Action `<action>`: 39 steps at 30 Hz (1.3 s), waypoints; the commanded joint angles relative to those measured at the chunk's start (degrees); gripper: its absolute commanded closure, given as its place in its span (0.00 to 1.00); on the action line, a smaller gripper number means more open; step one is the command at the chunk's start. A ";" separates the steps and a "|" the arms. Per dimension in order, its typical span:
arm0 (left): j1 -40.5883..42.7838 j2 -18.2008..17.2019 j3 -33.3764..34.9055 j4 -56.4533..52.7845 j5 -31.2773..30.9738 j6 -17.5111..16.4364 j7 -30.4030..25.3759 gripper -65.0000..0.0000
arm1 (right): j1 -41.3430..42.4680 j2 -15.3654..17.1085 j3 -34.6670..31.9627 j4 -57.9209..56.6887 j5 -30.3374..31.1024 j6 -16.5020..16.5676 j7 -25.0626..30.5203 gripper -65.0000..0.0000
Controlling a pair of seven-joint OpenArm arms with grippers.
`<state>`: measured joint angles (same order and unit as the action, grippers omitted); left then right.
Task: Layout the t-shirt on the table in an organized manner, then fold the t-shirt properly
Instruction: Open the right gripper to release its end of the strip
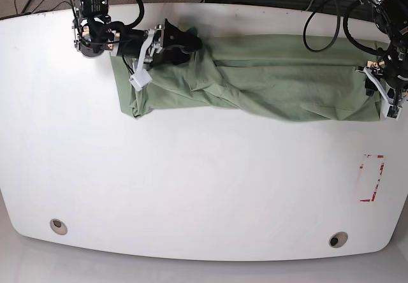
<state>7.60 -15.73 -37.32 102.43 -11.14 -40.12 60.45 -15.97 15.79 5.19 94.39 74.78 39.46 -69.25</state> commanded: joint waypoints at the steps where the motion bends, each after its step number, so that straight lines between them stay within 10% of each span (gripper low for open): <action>1: -0.61 -1.02 -0.26 0.82 -0.34 0.12 -0.97 0.52 | -0.69 1.22 1.89 1.04 1.30 0.54 0.81 0.21; 19: -0.69 -0.93 -0.79 0.82 -0.60 0.12 -0.97 0.52 | 2.03 1.83 6.98 0.78 0.78 0.54 1.25 0.25; 39: -0.52 -0.85 -2.11 0.82 -0.78 0.12 -0.97 0.52 | 6.96 -3.35 11.29 0.16 -24.28 0.54 2.22 0.44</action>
<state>7.51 -15.55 -38.15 102.43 -11.64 -40.14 60.45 -9.76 12.34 16.36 93.69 50.89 39.48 -68.69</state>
